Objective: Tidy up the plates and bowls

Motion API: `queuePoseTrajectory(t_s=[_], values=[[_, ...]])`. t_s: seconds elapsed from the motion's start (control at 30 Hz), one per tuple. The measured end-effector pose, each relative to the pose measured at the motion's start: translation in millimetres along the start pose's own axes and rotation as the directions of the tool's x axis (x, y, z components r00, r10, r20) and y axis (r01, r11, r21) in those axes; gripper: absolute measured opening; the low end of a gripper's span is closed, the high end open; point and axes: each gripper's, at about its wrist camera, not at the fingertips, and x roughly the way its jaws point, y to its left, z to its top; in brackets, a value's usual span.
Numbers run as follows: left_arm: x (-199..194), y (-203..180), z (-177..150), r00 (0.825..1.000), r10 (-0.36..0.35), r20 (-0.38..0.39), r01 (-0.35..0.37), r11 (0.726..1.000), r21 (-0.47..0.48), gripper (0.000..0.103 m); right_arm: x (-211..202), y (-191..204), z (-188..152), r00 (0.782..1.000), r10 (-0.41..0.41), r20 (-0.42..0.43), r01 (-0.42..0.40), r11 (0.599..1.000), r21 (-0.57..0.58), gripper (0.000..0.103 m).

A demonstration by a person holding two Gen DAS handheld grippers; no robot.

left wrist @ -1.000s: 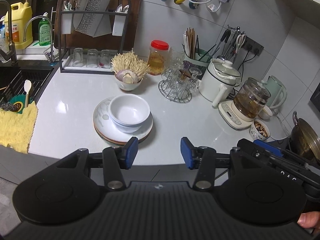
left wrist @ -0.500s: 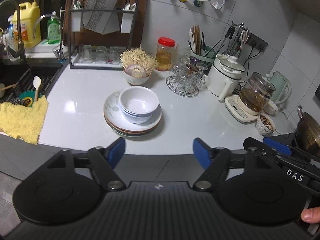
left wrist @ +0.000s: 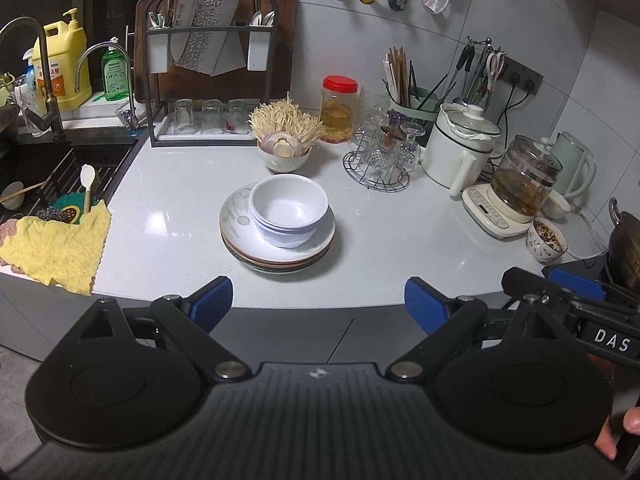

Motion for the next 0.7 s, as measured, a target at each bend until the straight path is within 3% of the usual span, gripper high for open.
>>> queuePoseTrajectory(t_s=[0.7], values=[[6.2,-3.8,-5.6,0.998,0.050,-0.026,-0.050,0.999,0.003,0.096,5.5,-5.3,1.0,0.999,-0.033,-0.006,0.033,0.999,0.007,0.086]])
